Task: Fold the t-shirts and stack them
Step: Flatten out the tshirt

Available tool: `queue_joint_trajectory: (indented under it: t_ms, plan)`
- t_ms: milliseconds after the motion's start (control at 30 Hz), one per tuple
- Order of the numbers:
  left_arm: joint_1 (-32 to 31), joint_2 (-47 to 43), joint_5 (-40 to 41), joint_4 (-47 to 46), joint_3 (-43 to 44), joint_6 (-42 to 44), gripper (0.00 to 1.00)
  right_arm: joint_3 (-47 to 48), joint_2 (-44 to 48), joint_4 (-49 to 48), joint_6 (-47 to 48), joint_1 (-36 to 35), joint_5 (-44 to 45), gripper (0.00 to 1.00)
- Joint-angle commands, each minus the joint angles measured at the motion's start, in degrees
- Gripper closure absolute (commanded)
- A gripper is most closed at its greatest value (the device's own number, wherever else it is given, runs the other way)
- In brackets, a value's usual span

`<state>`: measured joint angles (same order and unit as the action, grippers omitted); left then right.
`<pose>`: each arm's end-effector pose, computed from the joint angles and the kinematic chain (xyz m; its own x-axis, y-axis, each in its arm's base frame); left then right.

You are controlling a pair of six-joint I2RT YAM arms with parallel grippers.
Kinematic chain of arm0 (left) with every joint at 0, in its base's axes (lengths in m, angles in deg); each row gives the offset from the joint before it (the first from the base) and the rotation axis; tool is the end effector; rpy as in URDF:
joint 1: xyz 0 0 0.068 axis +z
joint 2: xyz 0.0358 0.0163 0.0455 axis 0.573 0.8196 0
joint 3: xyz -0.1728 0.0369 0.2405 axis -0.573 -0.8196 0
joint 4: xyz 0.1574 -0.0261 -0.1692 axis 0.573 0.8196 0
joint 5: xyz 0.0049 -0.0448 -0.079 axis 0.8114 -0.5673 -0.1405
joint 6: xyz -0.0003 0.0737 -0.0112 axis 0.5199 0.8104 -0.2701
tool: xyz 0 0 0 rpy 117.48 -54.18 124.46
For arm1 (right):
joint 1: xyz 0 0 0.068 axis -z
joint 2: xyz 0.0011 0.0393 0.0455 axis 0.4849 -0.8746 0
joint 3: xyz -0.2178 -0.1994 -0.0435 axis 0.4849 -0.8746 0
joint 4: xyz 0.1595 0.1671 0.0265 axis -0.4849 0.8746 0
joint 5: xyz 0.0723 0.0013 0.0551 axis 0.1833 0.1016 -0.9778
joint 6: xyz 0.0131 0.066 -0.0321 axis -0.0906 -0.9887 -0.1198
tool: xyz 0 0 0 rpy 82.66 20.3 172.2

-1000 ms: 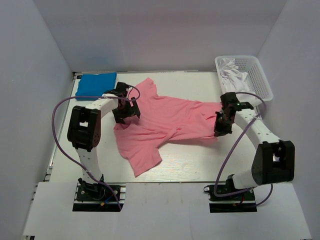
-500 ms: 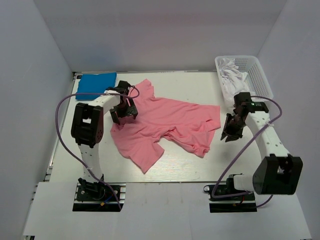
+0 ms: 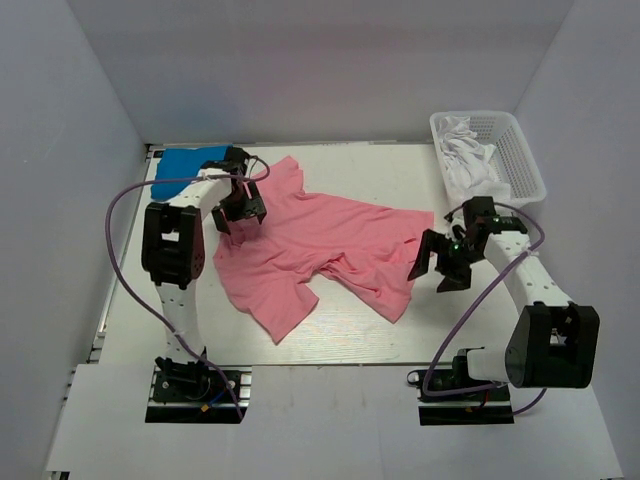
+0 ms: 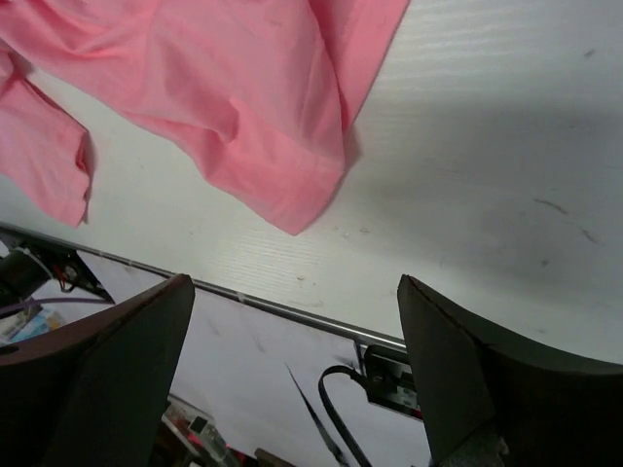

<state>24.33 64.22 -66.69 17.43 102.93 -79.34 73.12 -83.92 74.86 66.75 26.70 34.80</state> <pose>0.4094 -0.0685 0.1902 -0.9033 -0.3404 -0.2611 -0.3511 0.9363 -0.0062 0.2044 0.0300 0.2519 -0.9647 0.1687 -0.2024 0.0792 0.9183 0.3880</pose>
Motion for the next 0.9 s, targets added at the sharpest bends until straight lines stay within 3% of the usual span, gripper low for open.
queue_joint_trajectory:
  t_ms: [0,267,367,633,867]
  plan:
    - [-0.9,-7.5,-1.9,4.2,3.0,2.2,0.0,-4.8,0.0,-6.3,-2.2,-1.8,-5.6,0.09]
    - [-2.5,-25.2,-16.7,7.5,-20.0,1.6,0.0,-12.3,-2.2,-14.2,-7.3,-8.5,-7.3,0.09]
    - [-4.5,-30.2,-21.6,8.9,-28.1,1.6,0.0,-12.9,-3.9,-15.3,-10.0,-9.4,-4.9,0.18]
    - [-11.5,-35.6,-28.7,9.5,-39.6,-1.8,0.0,-15.2,-7.0,-16.2,-13.8,-10.5,-1.2,0.32]
    - [-15.6,-37.1,-30.0,10.6,-43.4,-2.9,0.01,-17.7,-8.2,-18.8,-15.7,-11.5,-2.2,0.35]
